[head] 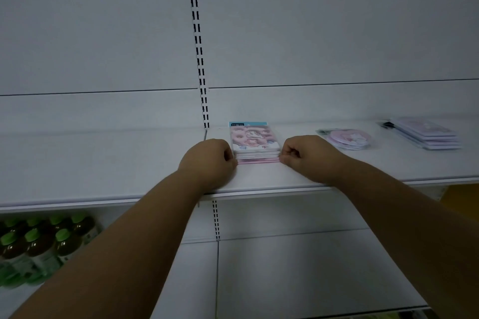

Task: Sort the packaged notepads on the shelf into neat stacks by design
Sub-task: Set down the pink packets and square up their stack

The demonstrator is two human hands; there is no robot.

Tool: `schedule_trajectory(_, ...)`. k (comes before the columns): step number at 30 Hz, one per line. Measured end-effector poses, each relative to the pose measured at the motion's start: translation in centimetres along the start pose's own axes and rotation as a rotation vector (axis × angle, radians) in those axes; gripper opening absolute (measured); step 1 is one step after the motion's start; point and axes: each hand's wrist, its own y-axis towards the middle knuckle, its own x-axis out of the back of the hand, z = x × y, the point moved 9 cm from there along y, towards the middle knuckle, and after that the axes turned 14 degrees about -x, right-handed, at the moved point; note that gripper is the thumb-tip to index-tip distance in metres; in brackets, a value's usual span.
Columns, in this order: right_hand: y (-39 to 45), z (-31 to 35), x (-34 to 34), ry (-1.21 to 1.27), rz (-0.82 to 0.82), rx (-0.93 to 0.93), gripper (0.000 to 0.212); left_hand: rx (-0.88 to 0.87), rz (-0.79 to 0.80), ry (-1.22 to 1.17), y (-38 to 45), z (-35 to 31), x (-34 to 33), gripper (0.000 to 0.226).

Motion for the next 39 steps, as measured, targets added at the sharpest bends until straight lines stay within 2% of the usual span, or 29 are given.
schedule_trajectory(3, 0.9, -1.1, 1.1, 0.144, 0.013, -0.102, 0.019, 0.077, 0.075, -0.16, 1.2, 1.4, 0.5, 0.021)
schedule_trajectory(5, 2.2, -1.9, 1.5, 0.351, 0.036, -0.233, 0.023, 0.196, 0.066, -0.385, 2.1, 2.6, 0.5, 0.023)
schedule_trajectory(7, 3.4, -1.9, 0.9, 0.472, 0.097, -0.366, 0.028, 0.284, 0.025, -0.481, 2.9, 3.5, 0.3, 0.026)
schedule_trajectory(9, 4.3, -1.1, 0.0, 0.403, 0.145, -0.398, 0.035, 0.324, -0.015, -0.522, 3.6, 4.1, -0.1, 0.029)
schedule_trajectory(11, 4.7, -0.8, -0.2, 0.326, 0.12, -0.413, 0.04, 0.348, -0.029, -0.585, 3.9, 4.1, -0.5, 0.029)
schedule_trajectory(14, 4.8, -0.7, -0.4, 0.365, 0.13, -0.447, 0.042, 0.321, -0.021, -0.669, 4.6, 3.5, -1.0, 0.029)
schedule_trajectory(19, 4.9, -0.5, -0.7, 0.399, 0.163, -0.477, 0.04, 0.291, -0.046, -0.655, 4.7, 2.8, -0.9, 0.024)
schedule_trajectory(23, 5.1, -0.6, -0.7, 0.392, 0.147, -0.455, 0.021, 0.264, -0.042, -0.645, 4.9, 2.5, -0.8, 0.014)
schedule_trajectory(25, 5.2, -0.8, -0.7, 0.397, 0.143, -0.451, 0.018, 0.253, -0.038, -0.631, 5.0, 2.4, -0.7, 0.012)
schedule_trajectory(28, 5.0, -0.8, -0.7, 0.406, 0.139, -0.452, 0.02, 0.263, -0.045, -0.644, 5.0, 2.6, -0.8, 0.013)
schedule_trajectory(34, 4.6, -0.8, -0.3, 0.397, 0.095, -0.455, 0.043, 0.293, -0.075, -0.63, 4.5, 2.8, -0.6, 0.026)
schedule_trajectory(35, 4.5, -1.0, 0.2, 0.394, 0.074, -0.449, 0.044, 0.295, -0.086, -0.582, 4.4, 2.9, -0.2, 0.029)
schedule_trajectory(37, 3.9, -1.5, 1.7, 0.363, 0.007, -0.417, 0.044, 0.251, -0.128, -0.331, 4.4, 2.1, 1.4, 0.029)
schedule_trajectory(39, 3.0, -2.2, 3.6, 0.328, -0.07, -0.355, 0.04, 0.134, -0.23, -0.147, 4.2, -0.5, 3.4, 0.025)
